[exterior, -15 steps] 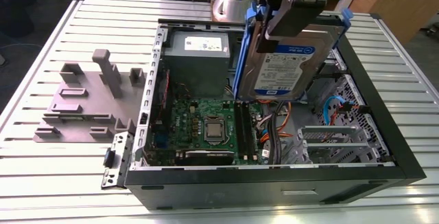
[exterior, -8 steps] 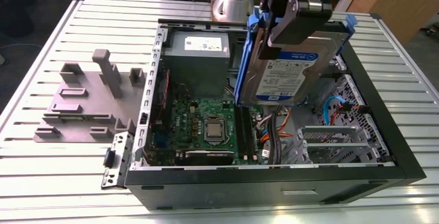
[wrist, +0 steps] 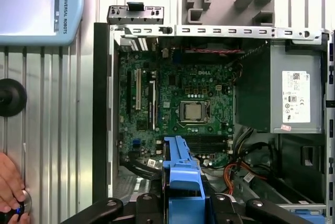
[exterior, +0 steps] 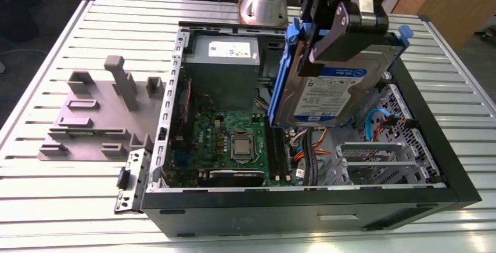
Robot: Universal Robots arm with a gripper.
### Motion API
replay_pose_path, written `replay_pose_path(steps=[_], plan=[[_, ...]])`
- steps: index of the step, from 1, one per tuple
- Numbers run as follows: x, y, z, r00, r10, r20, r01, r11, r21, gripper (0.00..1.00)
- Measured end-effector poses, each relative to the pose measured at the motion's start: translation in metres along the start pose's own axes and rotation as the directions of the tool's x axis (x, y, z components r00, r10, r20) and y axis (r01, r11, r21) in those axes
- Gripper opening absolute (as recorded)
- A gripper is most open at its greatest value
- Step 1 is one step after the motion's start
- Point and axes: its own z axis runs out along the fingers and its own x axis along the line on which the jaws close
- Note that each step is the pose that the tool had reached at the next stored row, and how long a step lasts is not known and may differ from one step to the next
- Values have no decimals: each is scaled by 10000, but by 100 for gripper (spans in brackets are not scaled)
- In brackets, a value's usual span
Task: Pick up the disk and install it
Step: 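Insert the disk into the insertion slot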
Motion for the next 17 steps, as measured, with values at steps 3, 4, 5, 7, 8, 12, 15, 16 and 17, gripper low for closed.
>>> replay_pose_path(steps=[3, 4, 5, 7, 8, 12, 15, 16, 17], plan=[[35, -22, 4, 10000, 1, -2, -1, 10000, 0, 36], [40, -32, 8, 10000, 5, 1, -5, 10000, 1, 36], [44, -43, 12, 10000, 12, 1, -12, 10000, 1, 36], [53, -73, 21, 10000, 23, -1, -23, 10000, 1, 36], [57, -96, 26, 10000, 26, -1, -26, 10000, 1, 36], [72, -182, 43, 10000, 31, -1, -31, 10000, 1, 36], [111, -197, 59, 10000, 31, -2, -31, 10000, 1, 36], [145, -199, 66, 10000, 31, 1, -31, 10000, 1, 36], [170, -201, 69, 10000, 31, 1, -31, 10000, 2, 36]])
